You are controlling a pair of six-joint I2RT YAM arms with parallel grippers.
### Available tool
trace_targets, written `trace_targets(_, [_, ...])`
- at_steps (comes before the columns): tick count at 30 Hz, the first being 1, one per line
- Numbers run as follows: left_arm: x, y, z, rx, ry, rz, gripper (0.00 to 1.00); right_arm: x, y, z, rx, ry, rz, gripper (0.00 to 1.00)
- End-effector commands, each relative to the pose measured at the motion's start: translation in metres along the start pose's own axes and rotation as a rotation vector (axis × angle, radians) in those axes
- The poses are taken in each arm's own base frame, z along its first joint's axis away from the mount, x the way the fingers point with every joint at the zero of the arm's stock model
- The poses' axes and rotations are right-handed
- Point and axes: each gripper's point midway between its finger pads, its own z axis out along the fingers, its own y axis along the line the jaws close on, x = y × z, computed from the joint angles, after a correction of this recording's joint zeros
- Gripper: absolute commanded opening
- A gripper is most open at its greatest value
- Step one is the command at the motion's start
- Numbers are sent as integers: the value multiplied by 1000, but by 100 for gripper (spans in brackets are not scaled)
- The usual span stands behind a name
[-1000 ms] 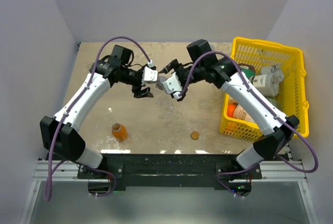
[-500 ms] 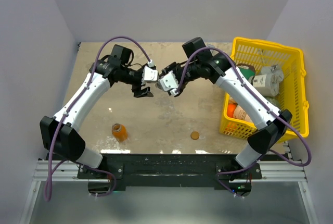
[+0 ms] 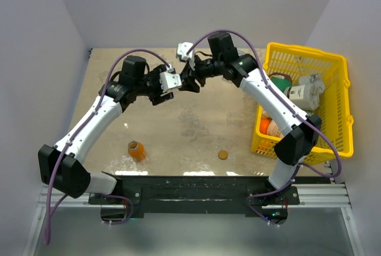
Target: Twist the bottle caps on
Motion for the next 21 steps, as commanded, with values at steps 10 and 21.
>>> trace_targets(10, [-66,89,-47,-516,-199,-45,0,7,-16,25,33,-85,738,10])
trace_targets(21, [-64,106,-51,-649,-158,-84,0,19,-17,32,40,-33,827,13])
